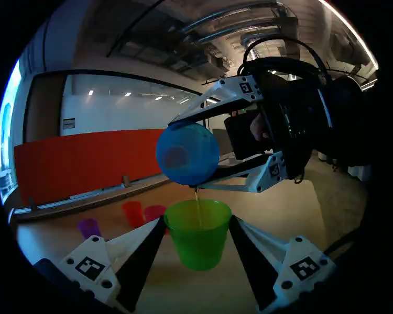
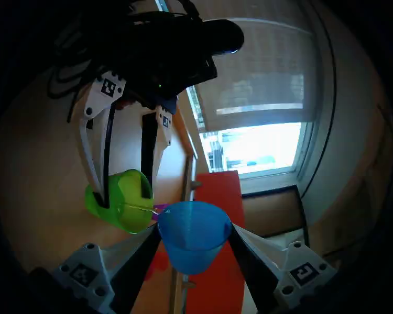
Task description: Pour water
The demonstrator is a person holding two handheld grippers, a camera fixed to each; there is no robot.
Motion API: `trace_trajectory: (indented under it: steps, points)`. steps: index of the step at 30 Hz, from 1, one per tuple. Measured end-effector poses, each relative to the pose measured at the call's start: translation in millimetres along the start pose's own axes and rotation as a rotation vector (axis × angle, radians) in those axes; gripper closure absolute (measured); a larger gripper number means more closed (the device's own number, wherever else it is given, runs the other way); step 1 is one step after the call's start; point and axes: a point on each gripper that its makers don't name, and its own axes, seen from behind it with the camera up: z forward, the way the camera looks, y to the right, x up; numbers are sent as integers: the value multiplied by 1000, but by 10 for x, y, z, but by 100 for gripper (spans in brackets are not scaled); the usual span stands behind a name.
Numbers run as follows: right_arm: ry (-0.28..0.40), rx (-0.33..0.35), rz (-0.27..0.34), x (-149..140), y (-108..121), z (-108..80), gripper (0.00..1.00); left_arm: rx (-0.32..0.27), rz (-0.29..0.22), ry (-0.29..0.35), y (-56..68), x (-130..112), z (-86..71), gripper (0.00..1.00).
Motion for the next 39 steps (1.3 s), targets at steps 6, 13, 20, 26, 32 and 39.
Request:
trace_trajectory:
  steps: [6,13,20,26,32,39]
  points:
    - [-5,-2,-25,-6,-6,-11,9,-1,-1,0,3,-4,3,13]
    - [-3,0,-39,11,-22,-26,9,0,0,0,-3,-4,3,13]
    - [-5,-3,-69,13,-23,-36,9,1,-1,1,-6,-3,0,13]
    - [-7,-2,-88,27,-41,-51,9,1,-1,-1,-8,-15,-1,13]
    - [-11,3,-108,34,-83,-66,9,0,-1,-2,-5,-21,0,13]
    - [-14,3,-131,55,-109,-87,9,-1,-2,-4,0,-30,9,13]
